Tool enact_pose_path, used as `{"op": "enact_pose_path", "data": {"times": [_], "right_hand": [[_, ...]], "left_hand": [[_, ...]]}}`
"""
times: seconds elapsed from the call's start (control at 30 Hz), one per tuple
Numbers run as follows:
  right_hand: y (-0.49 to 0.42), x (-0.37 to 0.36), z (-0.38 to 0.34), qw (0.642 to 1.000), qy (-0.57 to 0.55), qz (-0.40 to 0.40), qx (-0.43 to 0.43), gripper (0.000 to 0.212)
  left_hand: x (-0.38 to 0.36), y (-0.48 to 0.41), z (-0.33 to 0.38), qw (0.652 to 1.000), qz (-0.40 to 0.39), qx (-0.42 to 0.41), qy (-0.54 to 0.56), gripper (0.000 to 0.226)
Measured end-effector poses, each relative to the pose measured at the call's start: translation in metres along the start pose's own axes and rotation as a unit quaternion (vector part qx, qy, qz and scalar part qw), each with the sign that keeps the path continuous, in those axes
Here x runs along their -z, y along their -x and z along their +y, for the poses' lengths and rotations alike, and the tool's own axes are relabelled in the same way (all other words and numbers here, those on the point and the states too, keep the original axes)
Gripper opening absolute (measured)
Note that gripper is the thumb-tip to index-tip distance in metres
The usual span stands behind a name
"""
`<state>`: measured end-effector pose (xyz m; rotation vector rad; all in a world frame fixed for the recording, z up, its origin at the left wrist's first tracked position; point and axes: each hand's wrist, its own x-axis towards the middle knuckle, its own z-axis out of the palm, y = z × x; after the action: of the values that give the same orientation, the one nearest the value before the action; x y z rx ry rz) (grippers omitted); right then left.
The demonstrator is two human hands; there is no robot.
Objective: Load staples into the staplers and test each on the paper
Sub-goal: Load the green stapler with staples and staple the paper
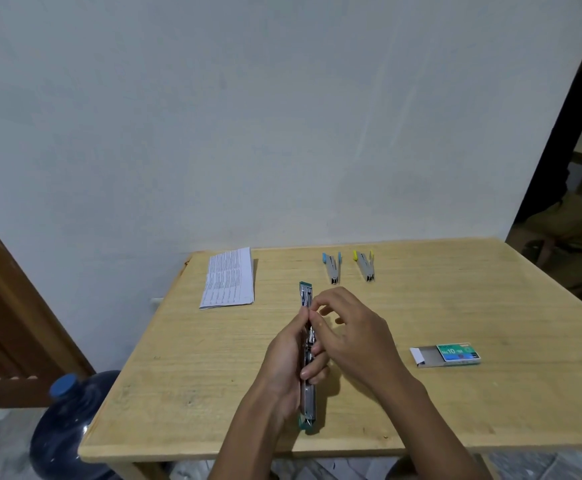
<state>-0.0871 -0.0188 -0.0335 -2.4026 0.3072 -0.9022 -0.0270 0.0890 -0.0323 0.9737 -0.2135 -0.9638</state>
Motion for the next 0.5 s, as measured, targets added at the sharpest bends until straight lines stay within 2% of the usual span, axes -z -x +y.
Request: {"op": "enact_pose_path", "data": {"times": [0.13,0.37,0.5], "right_hand": [[0.006,-0.001,0.005,0.999,-0.029,0.006,0.018,0.005],[0.014,-0.006,0.011,0.993,-0.097,0.033,0.061,0.004],[0.016,-0.012,0.011,0.982,-0.182,0.035,0.028,0.012]], "left_hand": [[0.004,-0.002,-0.005,1.0,0.012,0.007,-0.006,0.051],[0.008,-0.008,-0.005,0.999,0.025,-0.004,0.032,0.047],[0.007,-0.01,-0.005,1.0,0.026,-0.014,0.005,0.04]]}}
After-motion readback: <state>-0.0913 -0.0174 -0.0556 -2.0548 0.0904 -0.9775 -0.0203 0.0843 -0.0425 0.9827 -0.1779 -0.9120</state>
